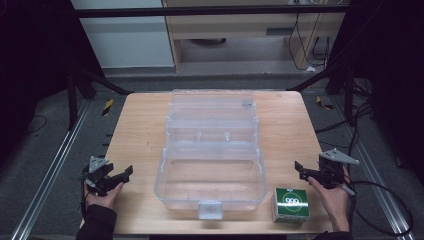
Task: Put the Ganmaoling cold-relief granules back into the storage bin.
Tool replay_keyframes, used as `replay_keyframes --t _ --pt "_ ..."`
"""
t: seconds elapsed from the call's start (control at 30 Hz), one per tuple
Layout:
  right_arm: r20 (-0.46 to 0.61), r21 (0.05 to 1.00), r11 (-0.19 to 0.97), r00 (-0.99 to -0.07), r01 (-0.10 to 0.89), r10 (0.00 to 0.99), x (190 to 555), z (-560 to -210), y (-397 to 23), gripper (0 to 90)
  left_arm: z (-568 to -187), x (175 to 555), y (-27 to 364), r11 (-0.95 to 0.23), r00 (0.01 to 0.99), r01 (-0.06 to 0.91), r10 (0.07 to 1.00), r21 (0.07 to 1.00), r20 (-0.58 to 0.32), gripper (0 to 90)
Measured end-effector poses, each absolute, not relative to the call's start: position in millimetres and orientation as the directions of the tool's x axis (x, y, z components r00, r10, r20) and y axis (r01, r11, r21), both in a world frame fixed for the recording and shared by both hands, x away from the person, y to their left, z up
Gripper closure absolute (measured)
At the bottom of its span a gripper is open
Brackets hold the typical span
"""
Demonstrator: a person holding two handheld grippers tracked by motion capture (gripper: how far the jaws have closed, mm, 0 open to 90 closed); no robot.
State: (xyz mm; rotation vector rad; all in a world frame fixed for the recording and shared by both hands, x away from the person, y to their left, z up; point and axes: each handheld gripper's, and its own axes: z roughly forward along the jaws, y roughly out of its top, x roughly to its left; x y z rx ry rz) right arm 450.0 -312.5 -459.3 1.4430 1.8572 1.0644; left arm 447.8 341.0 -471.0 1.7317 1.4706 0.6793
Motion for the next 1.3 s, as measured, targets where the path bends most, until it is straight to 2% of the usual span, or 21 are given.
replay_keyframes --t 0.4,0.57,0.87,1.07,1.3 --pt "0.045 0.864 0.128 -0.329 0.486 0.943 441.6 -438.0 -307.6 5.4 -472.9 448.6 340.3 -0.078 0.211 0.589 0.976 0.804 -0.059 22.2" --pt "0.052 0.863 0.147 -0.374 0.483 0.926 438.3 -426.1 -302.0 1.4 -474.2 449.4 338.8 -0.091 0.220 0.597 0.974 0.797 -0.054 22.0" --pt "0.030 0.868 0.184 -0.420 0.461 0.907 433.4 -410.4 -289.8 0.5 -475.1 450.2 338.6 -0.098 0.224 0.599 0.973 0.794 -0.049 22.0" --pt "0.002 0.871 0.233 -0.478 0.432 0.878 429.3 -398.5 -281.3 5.5 -475.8 450.4 337.2 -0.104 0.229 0.603 0.972 0.791 -0.046 21.9" --pt "-0.035 0.865 0.294 -0.535 0.407 0.844 425.8 -384.7 -274.4 7.2 -477.4 451.3 335.8 -0.112 0.230 0.610 0.972 0.785 -0.041 21.9"
